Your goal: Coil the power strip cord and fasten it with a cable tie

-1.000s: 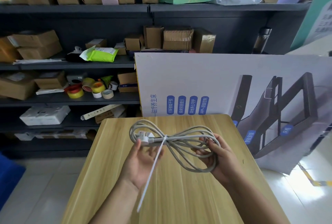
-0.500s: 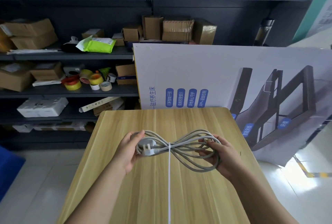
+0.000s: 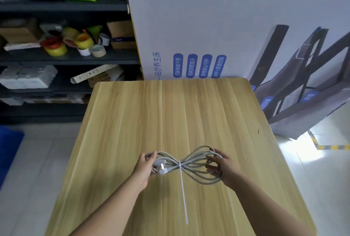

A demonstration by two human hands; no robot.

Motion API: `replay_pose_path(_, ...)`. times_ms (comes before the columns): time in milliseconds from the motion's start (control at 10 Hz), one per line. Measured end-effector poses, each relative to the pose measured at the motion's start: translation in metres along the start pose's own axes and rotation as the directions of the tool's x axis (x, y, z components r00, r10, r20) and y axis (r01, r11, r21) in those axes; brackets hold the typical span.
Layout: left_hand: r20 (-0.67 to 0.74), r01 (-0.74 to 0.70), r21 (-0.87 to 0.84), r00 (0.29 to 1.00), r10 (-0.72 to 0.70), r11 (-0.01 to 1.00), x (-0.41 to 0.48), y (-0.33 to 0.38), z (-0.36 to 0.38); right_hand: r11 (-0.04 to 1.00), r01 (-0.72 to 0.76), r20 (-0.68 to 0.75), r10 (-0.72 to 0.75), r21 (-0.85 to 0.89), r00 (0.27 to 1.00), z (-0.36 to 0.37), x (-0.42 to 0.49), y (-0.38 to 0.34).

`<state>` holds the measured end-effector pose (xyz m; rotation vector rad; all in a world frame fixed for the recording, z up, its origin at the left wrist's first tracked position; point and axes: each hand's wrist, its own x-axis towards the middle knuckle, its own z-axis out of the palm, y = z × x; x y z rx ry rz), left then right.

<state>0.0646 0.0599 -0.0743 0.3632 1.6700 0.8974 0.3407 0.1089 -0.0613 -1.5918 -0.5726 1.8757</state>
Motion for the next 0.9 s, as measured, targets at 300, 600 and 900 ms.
replay_pose_path(300, -0.078, -0.006, 0.239, 0.997, 0.026, 0.971, 0.035, -0.063, 0.015, 0.995, -0.097, -0.073, 0.098, 0.016, 0.992, -0.033, 0.054, 0.073)
replay_pose_path(600, -0.167, -0.024, 0.396, 0.981, 0.097, 0.918, 0.036, -0.079, 0.015, 0.977, -0.018, -0.203, -0.026, -0.213, 0.979, -0.042, 0.065, 0.095)
replay_pose_path(900, -0.118, -0.050, 0.448, 0.986, 0.114, 0.893, 0.017, -0.074, -0.003, 0.834, 0.087, -0.069, -0.148, -0.546, 0.987, -0.040, 0.030, 0.080)
